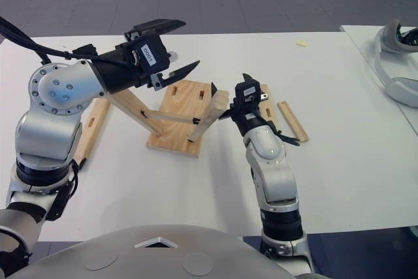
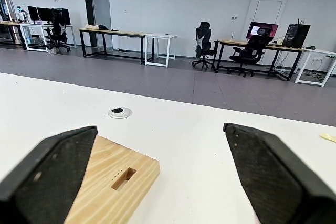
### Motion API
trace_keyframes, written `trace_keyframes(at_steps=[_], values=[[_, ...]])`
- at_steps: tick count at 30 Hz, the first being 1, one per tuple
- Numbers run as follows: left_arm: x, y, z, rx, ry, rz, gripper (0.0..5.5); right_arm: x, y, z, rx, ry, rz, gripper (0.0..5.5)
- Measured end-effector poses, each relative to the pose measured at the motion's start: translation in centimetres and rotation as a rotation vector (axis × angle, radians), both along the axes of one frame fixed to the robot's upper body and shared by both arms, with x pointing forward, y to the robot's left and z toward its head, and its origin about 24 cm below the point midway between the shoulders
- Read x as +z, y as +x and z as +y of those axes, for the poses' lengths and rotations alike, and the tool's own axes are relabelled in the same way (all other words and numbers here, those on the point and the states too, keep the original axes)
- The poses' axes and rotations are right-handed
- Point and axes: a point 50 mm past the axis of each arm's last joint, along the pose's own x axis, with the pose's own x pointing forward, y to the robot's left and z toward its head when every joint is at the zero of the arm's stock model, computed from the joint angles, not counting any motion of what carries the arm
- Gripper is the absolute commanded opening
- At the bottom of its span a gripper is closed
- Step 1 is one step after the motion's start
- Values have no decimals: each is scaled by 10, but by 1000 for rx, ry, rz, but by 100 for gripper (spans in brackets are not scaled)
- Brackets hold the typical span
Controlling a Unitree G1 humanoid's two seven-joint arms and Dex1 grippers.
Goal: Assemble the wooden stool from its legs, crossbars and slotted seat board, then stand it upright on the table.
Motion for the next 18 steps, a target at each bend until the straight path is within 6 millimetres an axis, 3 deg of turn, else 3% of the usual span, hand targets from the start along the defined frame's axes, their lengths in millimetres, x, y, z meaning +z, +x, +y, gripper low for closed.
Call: trace_keyframes(at_steps=[2, 3, 6, 18], values=[[-3, -3, -2, 7, 51, -48, 330, -3, -3, 0, 1, 0, 15, 450], [-15, -8, -3, -1, 96, -33, 330, -3, -3, 0, 3, -1, 21, 450], [-83, -26, -2, -6, 244, 129, 330, -4, -4, -1, 13, -14, 32, 450], [-95, -18, -5, 55, 161, 92, 330, 1, -5, -3, 9, -18, 21, 450]])
